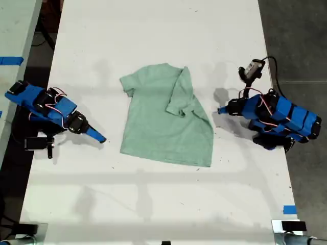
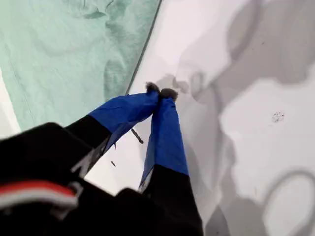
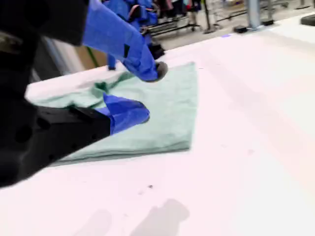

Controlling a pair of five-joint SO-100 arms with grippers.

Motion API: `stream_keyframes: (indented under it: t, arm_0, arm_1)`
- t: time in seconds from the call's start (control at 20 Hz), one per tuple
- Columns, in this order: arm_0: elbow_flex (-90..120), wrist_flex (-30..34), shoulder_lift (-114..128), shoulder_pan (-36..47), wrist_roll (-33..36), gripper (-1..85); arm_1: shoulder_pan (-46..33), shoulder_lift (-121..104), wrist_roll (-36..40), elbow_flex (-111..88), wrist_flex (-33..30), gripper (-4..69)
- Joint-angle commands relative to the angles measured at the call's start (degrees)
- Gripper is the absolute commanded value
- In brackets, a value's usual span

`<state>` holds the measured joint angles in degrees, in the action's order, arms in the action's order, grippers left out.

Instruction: Fold t shirt

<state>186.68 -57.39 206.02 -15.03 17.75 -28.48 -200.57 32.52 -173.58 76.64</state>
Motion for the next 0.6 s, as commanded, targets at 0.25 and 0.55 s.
stream_keyframes:
  t: [0.25, 0.55]
  arm_0:
    - [2.29, 10.11, 0.62, 46.49, 3.96, 5.2]
    - [2.29, 12.04, 0.70, 60.21, 5.98, -0.2]
  arm_1:
    - [-0.26, -0.62, -0.70, -1.76, -0.09, 0.5]
    - [-0.35, -0.62, -0.88, -1.85, -0.18, 0.5]
